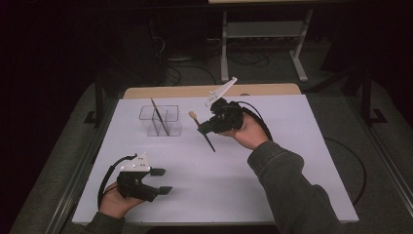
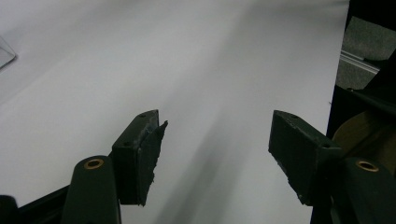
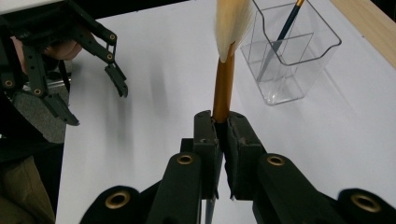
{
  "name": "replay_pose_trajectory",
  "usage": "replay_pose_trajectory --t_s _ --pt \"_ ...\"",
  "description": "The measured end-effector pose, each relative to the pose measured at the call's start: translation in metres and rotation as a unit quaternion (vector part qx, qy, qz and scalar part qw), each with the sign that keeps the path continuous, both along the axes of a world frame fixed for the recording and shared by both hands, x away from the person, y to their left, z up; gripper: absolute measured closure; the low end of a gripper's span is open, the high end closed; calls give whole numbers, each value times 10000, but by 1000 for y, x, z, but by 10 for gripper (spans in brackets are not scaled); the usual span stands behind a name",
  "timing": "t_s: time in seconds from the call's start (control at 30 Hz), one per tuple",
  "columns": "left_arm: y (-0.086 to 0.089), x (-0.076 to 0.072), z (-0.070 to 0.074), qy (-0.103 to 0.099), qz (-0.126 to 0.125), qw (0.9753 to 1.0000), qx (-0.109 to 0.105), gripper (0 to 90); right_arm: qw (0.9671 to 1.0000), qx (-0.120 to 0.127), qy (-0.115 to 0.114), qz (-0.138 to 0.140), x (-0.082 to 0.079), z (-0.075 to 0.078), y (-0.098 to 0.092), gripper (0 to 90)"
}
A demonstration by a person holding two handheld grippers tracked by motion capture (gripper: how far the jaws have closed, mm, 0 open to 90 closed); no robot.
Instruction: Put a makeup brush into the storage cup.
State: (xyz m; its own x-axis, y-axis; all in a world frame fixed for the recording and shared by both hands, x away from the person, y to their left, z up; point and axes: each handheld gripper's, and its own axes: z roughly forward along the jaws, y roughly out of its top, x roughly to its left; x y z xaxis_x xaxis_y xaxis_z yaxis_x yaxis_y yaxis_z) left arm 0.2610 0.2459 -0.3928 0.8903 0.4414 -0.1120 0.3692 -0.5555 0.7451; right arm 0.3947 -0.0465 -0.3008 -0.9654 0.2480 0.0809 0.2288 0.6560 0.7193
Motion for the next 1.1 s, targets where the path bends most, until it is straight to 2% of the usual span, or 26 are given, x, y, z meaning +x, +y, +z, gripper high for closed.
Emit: replay_pose_trajectory --t_s 0.4,0.47,0.9,1.1 --pt "3 0 2 -67 -12 10000 -26 338 10000 -16 -54 -5 15 7 12 827" --pt "2 -1 2 -5 33 10000 -55 338 10000 -24 -71 6 17 9 15 827" --pt "3 -1 2 -22 3 10000 -50 336 9999 6 -145 32 28 16 30 827" --pt "4 -1 2 -1 -11 10000 -61 336 9999 -8 -101 -17 35 14 34 827"
